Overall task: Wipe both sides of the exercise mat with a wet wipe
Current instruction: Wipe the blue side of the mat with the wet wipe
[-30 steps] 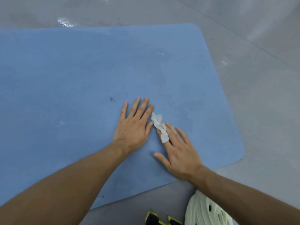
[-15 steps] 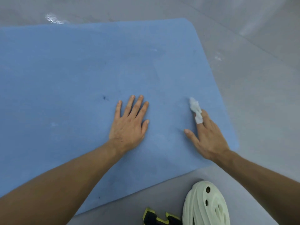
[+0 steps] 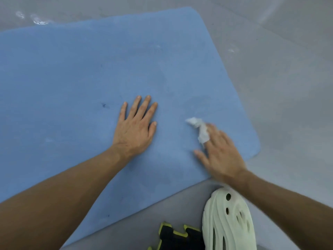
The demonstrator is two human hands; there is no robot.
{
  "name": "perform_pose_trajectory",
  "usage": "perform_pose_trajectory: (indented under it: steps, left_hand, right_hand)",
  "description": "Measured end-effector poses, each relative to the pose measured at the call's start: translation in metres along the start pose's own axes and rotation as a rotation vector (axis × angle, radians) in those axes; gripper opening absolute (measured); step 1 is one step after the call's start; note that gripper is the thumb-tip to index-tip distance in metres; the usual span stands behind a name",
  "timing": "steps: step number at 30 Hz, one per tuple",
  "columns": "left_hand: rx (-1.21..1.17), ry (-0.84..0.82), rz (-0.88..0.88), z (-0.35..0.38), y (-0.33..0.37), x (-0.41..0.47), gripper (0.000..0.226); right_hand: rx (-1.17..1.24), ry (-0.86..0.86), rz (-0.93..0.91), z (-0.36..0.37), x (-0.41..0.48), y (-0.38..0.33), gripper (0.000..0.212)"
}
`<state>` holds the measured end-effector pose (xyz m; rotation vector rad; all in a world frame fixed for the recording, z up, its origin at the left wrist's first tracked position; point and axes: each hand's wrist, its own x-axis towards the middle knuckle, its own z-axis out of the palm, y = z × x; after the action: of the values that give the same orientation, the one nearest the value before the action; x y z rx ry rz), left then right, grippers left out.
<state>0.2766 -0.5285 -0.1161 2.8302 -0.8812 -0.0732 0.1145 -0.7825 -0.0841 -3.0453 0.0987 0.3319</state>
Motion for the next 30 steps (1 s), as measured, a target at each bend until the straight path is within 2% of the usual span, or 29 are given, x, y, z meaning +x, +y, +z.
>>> perform_pose_trajectory:
  steps: [3,6,9,12,15,18,20,24,30]
  left_hand:
    - [0.008,0.0,-0.004,0.0,0.0,-0.001,0.063]
    - [0.0,-0.014,-0.005,0.0,0.001,0.0,0.063]
    - [0.007,-0.033,-0.013,-0.002,0.002,0.0,0.064]
    - [-0.005,-0.047,0.003,-0.005,0.006,0.003,0.064]
    - [-0.05,-0.045,0.053,-0.007,0.023,0.016,0.063]
    - [-0.071,-0.056,0.055,-0.008,0.046,0.034,0.061]
    - [-0.067,-0.061,0.073,-0.005,0.057,0.042,0.058]
    - [-0.057,-0.055,0.101,0.005,0.062,0.048,0.061]
    - [-0.022,-0.043,0.099,0.012,0.059,0.046,0.064]
  right_hand:
    - [0.015,-0.013,0.313,-0.012,0.005,0.058,0.096]
    - [0.07,-0.054,0.357,-0.02,0.005,0.085,0.108]
    - [0.13,-0.078,0.208,-0.018,0.004,0.06,0.104]
    - [0.191,-0.104,-0.072,-0.015,-0.007,0.005,0.099]
    - [0.21,-0.206,-0.32,-0.013,-0.026,-0.045,0.099]
    - [0.179,-0.224,-0.43,-0.012,-0.036,-0.065,0.095]
    - [0.163,-0.176,-0.383,-0.01,-0.037,-0.058,0.092]
    - [0.076,-0.139,-0.121,-0.012,-0.028,-0.008,0.089]
    - [0.062,-0.105,0.35,-0.012,-0.016,0.082,0.109]
